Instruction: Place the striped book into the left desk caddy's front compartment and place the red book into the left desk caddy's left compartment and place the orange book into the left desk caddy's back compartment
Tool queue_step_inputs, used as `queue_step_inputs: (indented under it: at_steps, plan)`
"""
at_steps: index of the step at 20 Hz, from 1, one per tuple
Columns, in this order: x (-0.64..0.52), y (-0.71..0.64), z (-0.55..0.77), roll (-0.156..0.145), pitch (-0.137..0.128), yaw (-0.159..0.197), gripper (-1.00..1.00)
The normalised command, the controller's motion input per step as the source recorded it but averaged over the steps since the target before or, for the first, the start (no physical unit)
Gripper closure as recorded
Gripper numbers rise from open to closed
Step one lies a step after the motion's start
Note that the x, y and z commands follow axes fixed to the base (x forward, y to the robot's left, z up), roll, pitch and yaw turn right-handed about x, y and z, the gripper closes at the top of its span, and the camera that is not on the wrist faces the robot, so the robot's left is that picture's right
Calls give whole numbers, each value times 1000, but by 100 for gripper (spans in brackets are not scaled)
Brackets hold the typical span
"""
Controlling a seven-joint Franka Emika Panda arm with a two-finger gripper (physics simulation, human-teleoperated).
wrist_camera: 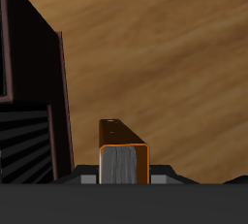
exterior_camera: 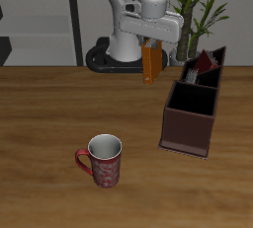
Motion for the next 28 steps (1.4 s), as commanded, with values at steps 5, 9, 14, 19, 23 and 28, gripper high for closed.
queue_step_inputs:
  at_steps: [5,9,14,19,23,28]
  plan:
    - [12,407,191,65,24,-2,100]
    - [149,255,212,11,19,12,100]
    - [142,163,216,-7,-1,0,100]
    - [217,224,380,-52,1,-21,100]
    - [112,254,229,-22,12,-18,100]
    - [132,298,84,-12,24,-11,100]
